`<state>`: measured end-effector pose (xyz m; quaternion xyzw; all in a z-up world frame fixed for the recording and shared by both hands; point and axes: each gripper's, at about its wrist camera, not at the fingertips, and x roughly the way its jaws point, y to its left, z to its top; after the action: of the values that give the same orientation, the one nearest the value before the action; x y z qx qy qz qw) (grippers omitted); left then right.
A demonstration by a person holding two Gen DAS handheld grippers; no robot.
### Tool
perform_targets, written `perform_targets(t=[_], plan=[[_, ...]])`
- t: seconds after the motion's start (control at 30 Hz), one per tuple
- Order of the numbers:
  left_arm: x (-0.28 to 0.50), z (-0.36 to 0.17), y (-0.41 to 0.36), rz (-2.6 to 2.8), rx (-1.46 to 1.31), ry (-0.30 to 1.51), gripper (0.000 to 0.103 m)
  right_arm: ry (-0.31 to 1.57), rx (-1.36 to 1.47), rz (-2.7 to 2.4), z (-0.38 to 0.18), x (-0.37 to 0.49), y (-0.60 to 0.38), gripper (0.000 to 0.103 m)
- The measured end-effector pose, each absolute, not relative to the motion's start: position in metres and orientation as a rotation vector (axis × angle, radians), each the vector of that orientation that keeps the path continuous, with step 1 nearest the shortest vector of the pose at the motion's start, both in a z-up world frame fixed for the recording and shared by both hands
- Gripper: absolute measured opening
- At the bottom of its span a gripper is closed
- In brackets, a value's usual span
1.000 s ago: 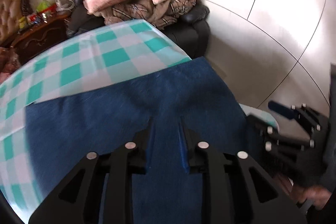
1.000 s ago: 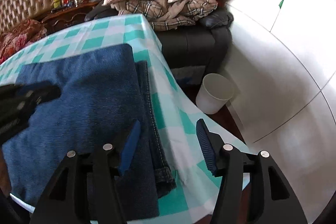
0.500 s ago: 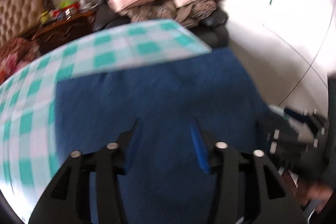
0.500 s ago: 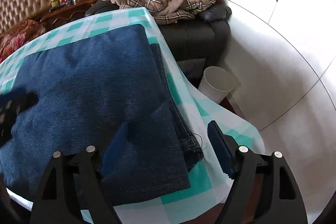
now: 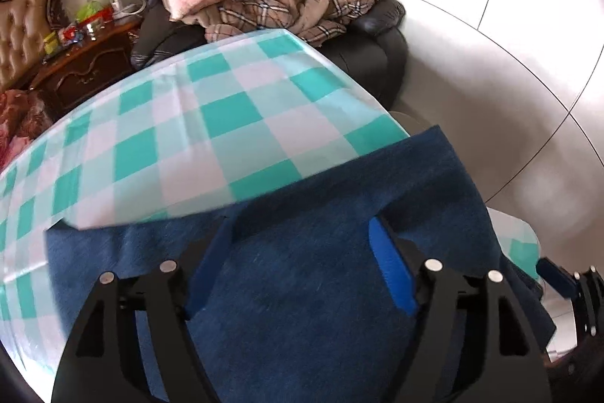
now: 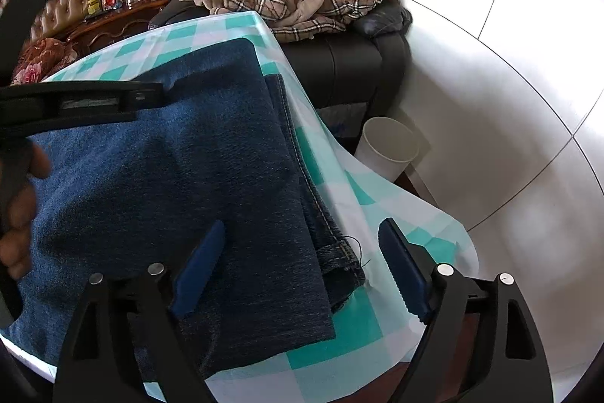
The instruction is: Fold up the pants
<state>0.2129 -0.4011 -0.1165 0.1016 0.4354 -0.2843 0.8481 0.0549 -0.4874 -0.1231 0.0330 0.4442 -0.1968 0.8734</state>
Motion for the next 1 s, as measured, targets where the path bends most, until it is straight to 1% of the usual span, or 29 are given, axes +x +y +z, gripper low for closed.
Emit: perform_targets(t=[0.1, 0.27, 0.3, 0.33, 0.4, 0.5, 0.6, 0.77, 1.0], plan=[[0.194, -0.107, -0.379, -0.603, 0.163, 0.907, 0.074, 0.931, 0.074, -0.409, -0.123, 0.054, -0.488, 0.080], [0.160, -0.119, -0.345, -0.551, 0.201, 0.954, 0.074, 0.930, 0.071, -0.421, -0.122, 0.052, -0.487, 0.081], [0.147, -0.121, -0.338, -0.562, 0.207, 0.954, 0.076, 0.928, 0.068, -0.421, -0.122, 0.051, -0.486, 0.082], [0.137, -0.123, -0.333, -0.570, 0.212, 0.950, 0.078, 0.926, 0.066, -0.424, -0.123, 0.050, -0.486, 0.083], [0.123, -0.127, -0.326, -0.576, 0.213, 0.966, 0.093, 0.923, 0.063, -0.429, -0.123, 0.050, -0.487, 0.085], [0.106, -0.134, -0.314, -0.521, 0.216, 1.008, 0.101, 0.934, 0.065, -0.434, -0.121, 0.049, -0.487, 0.085], [0.084, -0.131, -0.303, -0.471, 0.247, 0.981, 0.101, 0.936, 0.045, -0.445, -0.114, 0.043, -0.481, 0.085], [0.054, -0.109, -0.284, -0.406, 0.263, 0.888, 0.101, 0.911, 0.062, -0.439, -0.096, 0.018, -0.468, 0.085], [0.040, -0.078, -0.267, -0.413, 0.187, 0.884, 0.101, 0.902, 0.074, -0.440, -0.072, -0.010, -0.453, 0.085]])
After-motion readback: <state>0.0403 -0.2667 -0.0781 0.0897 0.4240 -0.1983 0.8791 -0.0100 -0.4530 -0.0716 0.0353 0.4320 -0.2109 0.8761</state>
